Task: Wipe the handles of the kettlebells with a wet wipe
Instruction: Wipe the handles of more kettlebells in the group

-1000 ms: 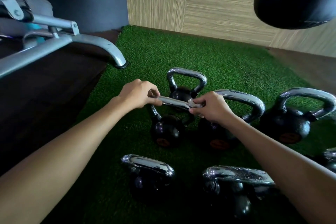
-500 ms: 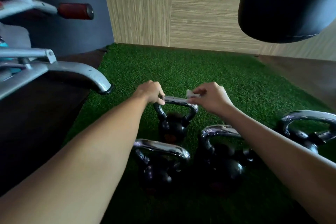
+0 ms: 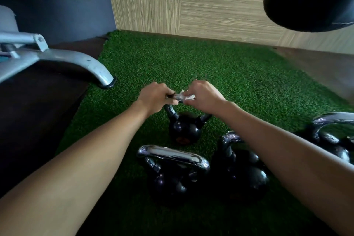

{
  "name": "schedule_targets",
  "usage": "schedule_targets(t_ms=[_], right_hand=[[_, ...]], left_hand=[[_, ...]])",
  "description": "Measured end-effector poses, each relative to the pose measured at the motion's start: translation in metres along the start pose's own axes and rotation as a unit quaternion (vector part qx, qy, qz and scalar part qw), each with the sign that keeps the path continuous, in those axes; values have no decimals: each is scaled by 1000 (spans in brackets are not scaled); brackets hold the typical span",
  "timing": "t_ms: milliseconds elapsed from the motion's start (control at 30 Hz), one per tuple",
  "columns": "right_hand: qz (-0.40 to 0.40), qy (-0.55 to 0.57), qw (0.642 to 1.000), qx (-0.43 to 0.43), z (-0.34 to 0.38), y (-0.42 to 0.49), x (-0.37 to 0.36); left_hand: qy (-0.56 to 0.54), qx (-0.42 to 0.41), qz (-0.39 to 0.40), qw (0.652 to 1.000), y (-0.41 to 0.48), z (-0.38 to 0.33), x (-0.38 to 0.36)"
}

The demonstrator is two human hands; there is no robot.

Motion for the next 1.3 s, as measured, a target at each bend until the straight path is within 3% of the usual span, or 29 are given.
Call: schedule_targets(t_ms=[133,367,467,567,700,933,1133,1300], right_hand=[[30,3,1000,-6,-4,-5,2],[14,64,996,-58,13,-4,2],[-27,61,994,-83,-9,-26,3],[-78,61,994,-52,-12,-31,10],[-11,31,999,-44,1,-6,-1],[-26,87,988,-126,-39,-26,19],[-27,33,994,-98,-22,-18,16],[-41,131,975,-172,-63,-42,23]], left_hand=[[-33,6,48,998,-8,-2,6],[17,39,71,997,-12,10,6],[39,53,102,993,-8,5,6],[71,49,113,990,1,-3,11],[119,33,138,983,1,-2,9],[107,27,95,989,-14,0,11],[91,0,75,993,-20,-3,17],[77,40,74,993,-31,3,22]])
Point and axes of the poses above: each hand's wrist, its own y-axis towards the middle knuckle, its own x-axis out of the back of the hand, z = x × y, the point moved 6 cm from there along y, towards the middle knuckle, and after that the axes turned 1 degree about -y, right-handed, at the moved point
